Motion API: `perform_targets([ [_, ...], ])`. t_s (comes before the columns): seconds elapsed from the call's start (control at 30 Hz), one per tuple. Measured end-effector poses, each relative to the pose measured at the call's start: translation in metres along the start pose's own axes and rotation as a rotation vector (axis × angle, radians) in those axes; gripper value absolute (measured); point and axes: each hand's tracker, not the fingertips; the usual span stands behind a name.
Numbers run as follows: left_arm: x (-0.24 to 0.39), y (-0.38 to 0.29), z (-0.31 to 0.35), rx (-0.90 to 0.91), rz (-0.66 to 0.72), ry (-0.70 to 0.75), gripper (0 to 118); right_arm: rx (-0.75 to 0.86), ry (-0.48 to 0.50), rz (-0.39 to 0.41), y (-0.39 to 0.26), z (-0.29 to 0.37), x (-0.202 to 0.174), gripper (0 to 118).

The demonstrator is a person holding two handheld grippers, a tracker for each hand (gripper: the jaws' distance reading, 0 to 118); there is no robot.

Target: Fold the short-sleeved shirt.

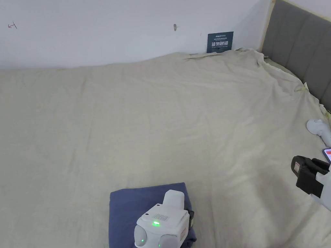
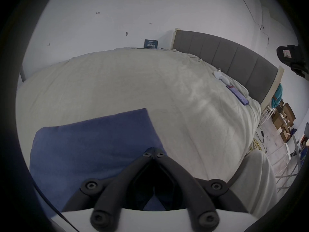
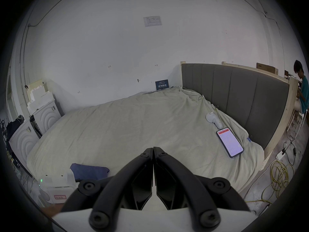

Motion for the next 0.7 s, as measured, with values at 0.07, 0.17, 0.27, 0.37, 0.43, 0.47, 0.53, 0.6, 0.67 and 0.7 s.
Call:
perform_targets([
  [0.07, -0.003, 0.009, 0.01, 0.036, 0.034, -0.033, 0, 0.005, 0.002, -0.001, 0.001, 0.001, -0.001, 0],
  [0.17, -0.007, 0.031, 0.033, 0.123, 0.05, -0.04, 0, 0.01, 0.004, 0.004, 0.002, 0.002, -0.004, 0],
  [0.27, -0.014, 0.055, 0.059, 0.211, 0.019, -0.025, 0, 0.019, 0.011, 0.008, 0.004, 0.003, -0.009, 0],
  [0.37, -0.025, 0.076, 0.085, 0.298, 0.033, -0.011, 0, 0.027, 0.02, 0.01, 0.005, 0.003, -0.014, 0],
  [0.43, -0.033, 0.085, 0.1, 0.337, 0.03, 0.009, 0, 0.032, 0.029, 0.012, 0.006, 0.003, -0.019, 0],
  [0.47, -0.037, 0.089, 0.107, 0.349, 0.028, 0.015, 0, 0.035, 0.032, 0.015, 0.006, 0.003, -0.021, 0],
  [0.53, -0.044, 0.095, 0.118, 0.376, 0.022, 0.03, 0, 0.037, 0.04, 0.019, 0.007, 0.002, -0.026, 0],
  [0.6, -0.053, 0.096, 0.129, 0.396, 0.028, 0.044, 0, 0.043, 0.047, 0.021, 0.007, 0.002, -0.03, 0],
  [0.67, -0.064, 0.095, 0.136, 0.418, 0.047, 0.063, 0, 0.055, 0.053, 0.024, 0.006, 0.001, -0.036, 0],
  [0.7, -0.07, 0.094, 0.141, 0.428, 0.05, 0.078, 0, 0.062, 0.056, 0.027, 0.006, 0.001, -0.04, 0],
])
